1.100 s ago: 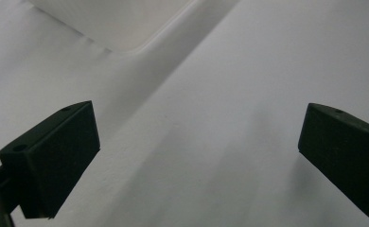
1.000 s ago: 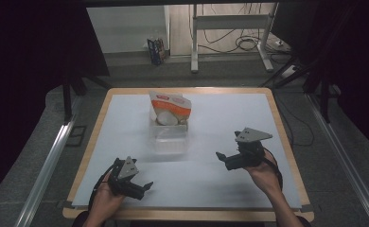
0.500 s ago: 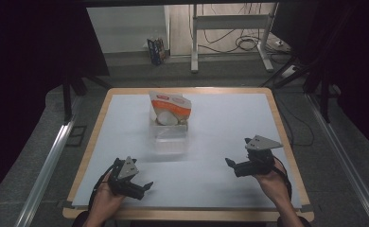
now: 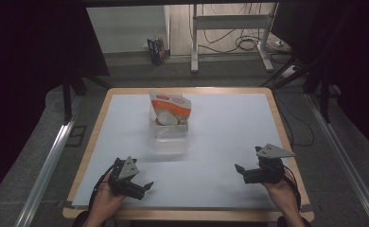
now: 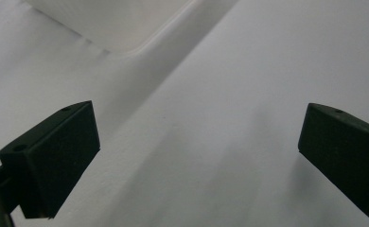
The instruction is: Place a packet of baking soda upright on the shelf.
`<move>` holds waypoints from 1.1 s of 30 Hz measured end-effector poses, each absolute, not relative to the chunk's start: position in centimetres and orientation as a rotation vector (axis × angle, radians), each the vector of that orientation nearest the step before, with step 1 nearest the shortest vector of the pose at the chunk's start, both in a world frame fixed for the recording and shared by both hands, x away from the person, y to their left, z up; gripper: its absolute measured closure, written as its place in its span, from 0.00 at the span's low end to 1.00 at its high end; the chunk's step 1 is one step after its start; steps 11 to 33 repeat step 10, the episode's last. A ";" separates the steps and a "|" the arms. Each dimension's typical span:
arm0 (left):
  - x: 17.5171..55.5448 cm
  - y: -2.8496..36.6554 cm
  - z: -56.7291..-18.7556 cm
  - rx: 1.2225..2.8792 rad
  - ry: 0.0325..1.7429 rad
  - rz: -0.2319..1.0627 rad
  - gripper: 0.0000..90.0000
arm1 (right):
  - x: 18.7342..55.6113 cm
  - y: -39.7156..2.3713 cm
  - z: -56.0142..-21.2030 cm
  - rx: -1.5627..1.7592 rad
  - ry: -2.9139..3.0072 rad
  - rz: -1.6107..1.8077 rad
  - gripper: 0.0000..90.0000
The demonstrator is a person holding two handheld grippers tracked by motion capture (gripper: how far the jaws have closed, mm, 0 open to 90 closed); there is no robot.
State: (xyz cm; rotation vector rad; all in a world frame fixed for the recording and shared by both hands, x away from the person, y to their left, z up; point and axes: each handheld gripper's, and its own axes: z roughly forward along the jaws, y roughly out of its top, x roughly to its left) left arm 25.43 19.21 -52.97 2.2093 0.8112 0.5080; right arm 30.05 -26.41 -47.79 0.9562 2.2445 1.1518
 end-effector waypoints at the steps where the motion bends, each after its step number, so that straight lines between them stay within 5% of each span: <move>1: 25.4 19.2 -53.0 2.209 0.812 0.508 0.00 | 30.0 -26.6 -48.0 0.968 2.246 1.148 0.00; 33: 25.5 19.2 -52.9 2.210 0.811 0.509 0.00 | 30.1 -27.1 -49.4 1.019 2.286 1.079 0.00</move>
